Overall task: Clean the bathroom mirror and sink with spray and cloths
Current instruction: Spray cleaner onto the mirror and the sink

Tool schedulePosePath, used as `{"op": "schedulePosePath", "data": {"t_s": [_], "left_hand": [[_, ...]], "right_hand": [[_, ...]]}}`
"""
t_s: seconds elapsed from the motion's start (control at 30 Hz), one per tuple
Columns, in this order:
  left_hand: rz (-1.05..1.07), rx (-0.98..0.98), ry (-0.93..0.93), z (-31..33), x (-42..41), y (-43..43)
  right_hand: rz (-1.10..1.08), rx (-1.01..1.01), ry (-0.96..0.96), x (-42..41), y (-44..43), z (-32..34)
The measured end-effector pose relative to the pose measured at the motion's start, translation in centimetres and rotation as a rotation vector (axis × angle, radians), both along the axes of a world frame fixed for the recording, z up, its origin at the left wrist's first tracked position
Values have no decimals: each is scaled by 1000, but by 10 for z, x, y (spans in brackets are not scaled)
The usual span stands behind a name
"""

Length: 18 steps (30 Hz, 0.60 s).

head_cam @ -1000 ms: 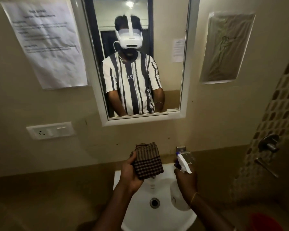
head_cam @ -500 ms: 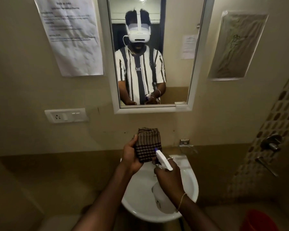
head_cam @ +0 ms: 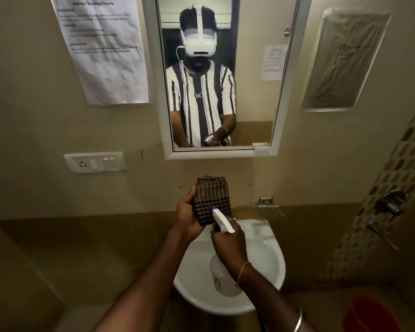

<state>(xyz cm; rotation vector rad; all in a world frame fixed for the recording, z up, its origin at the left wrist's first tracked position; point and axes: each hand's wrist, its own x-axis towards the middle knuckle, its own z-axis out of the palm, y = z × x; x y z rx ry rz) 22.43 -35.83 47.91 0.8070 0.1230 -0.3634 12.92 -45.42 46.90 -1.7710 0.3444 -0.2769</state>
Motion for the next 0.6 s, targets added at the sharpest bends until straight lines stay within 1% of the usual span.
{"op": "schedulePosePath", "data": {"t_s": [0.13, 0.23, 0.4, 0.53, 0.6], "left_hand": [[6, -10, -6, 1, 4, 1], [-3, -10, -12, 2, 5, 1], [-13, -25, -10, -1, 7, 0], [-17, -46, -21, -1, 8, 1], [-9, -48, -17, 0, 9, 1]], "right_hand": [[-8, 26, -26, -2, -9, 1], [-57, 59, 4, 1, -17, 0], [-137, 37, 27, 10, -24, -2], [-140, 26, 28, 9, -27, -5], [-101, 20, 6, 5, -28, -6]]}}
